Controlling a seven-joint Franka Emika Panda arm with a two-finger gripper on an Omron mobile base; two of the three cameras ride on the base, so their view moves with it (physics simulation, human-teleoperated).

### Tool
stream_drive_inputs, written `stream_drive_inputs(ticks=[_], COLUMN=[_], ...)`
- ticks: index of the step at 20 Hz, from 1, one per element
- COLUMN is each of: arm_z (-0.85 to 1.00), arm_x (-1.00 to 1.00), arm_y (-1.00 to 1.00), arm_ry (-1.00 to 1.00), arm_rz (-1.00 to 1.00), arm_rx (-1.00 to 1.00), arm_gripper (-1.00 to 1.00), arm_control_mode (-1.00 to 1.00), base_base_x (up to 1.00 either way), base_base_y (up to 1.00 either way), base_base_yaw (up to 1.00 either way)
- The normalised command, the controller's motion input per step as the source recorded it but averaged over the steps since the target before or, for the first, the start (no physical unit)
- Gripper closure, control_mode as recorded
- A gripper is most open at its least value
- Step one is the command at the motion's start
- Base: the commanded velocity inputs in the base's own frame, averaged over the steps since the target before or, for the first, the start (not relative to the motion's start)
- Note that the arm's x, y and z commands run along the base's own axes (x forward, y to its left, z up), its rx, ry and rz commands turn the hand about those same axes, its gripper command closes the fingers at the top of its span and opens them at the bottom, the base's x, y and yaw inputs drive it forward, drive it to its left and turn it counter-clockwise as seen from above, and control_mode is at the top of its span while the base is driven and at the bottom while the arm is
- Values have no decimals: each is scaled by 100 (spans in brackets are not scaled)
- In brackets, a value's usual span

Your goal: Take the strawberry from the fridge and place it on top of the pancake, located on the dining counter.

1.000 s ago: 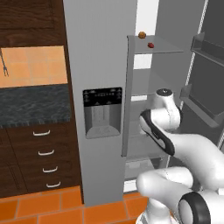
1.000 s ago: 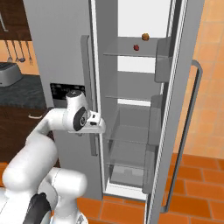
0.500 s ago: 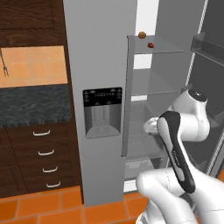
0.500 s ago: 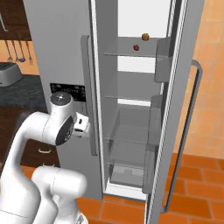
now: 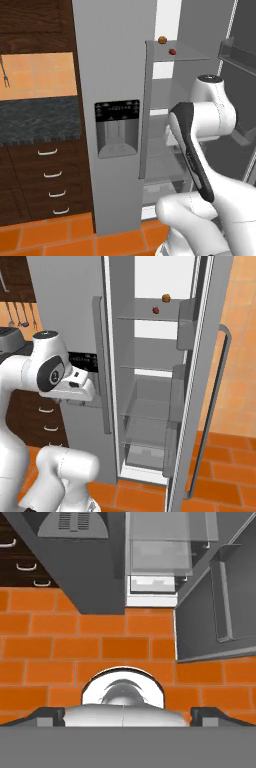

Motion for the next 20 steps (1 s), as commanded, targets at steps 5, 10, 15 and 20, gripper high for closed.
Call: stream_drive_inputs(ticks=[5, 10, 15, 20], arm_z=[-53, -15, 0, 0], arm_x=[-31, -23, -3, 0], arm_y=[-12, -6, 0, 0], arm_ry=[-10, -37, -2, 0], arm_rz=[-6, 0, 0, 0], arm_rx=[0, 0, 0, 0], arm_gripper=[-100, -100, -100, -100], arm_control_mode=[-100, -100, -100, -100], base_base_x=[0, 0, 0, 0], base_base_y=[0, 0, 0, 0], base_base_yaw=[0, 0, 0, 0])
